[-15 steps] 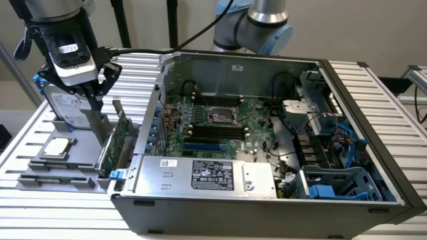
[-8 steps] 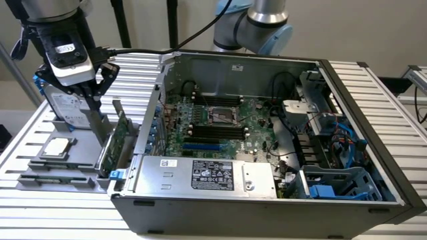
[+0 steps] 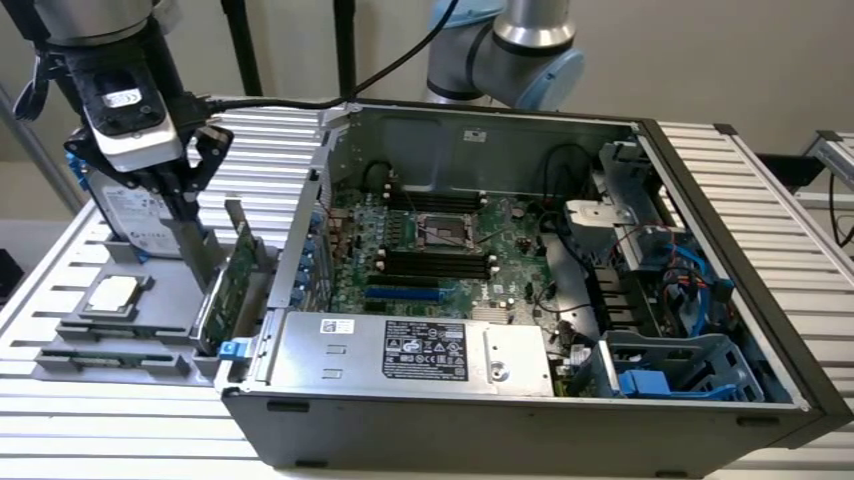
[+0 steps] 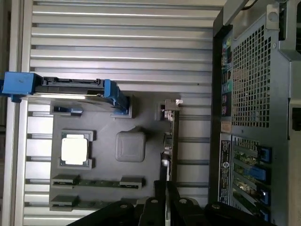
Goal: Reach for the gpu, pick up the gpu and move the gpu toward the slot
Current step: 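Pick up the gpu and move the gpu toward the slot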
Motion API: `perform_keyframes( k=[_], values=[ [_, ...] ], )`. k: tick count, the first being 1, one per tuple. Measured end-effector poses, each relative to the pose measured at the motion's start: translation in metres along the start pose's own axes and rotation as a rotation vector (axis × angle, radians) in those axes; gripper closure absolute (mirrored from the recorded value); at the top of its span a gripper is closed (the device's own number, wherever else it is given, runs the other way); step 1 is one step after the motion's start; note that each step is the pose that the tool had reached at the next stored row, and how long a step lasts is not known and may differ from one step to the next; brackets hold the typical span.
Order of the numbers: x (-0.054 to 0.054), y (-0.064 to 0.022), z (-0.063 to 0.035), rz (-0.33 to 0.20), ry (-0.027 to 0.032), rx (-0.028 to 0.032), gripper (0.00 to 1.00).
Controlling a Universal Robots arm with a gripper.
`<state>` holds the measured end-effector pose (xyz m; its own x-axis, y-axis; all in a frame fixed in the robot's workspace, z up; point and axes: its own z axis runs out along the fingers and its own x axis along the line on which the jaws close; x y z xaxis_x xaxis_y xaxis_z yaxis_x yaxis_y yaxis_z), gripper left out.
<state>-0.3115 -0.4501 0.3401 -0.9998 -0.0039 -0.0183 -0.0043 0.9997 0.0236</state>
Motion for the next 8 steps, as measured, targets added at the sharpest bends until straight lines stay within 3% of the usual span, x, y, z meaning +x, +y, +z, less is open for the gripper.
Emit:
perform_keyframes(
  k=[3,4,6,8],
  values=[
    [0.001,-0.0001,0.0025,0.032,-0.0007,0.0017,0.7],
    [0.001,-0.0001,0.004,0.044,-0.0012,0.0027,0.7],
    [0.001,-0.0002,0.0074,0.064,-0.002,0.0045,0.58],
    [0.001,-0.0003,0.0109,0.074,-0.003,0.0047,0.58]
  ],
)
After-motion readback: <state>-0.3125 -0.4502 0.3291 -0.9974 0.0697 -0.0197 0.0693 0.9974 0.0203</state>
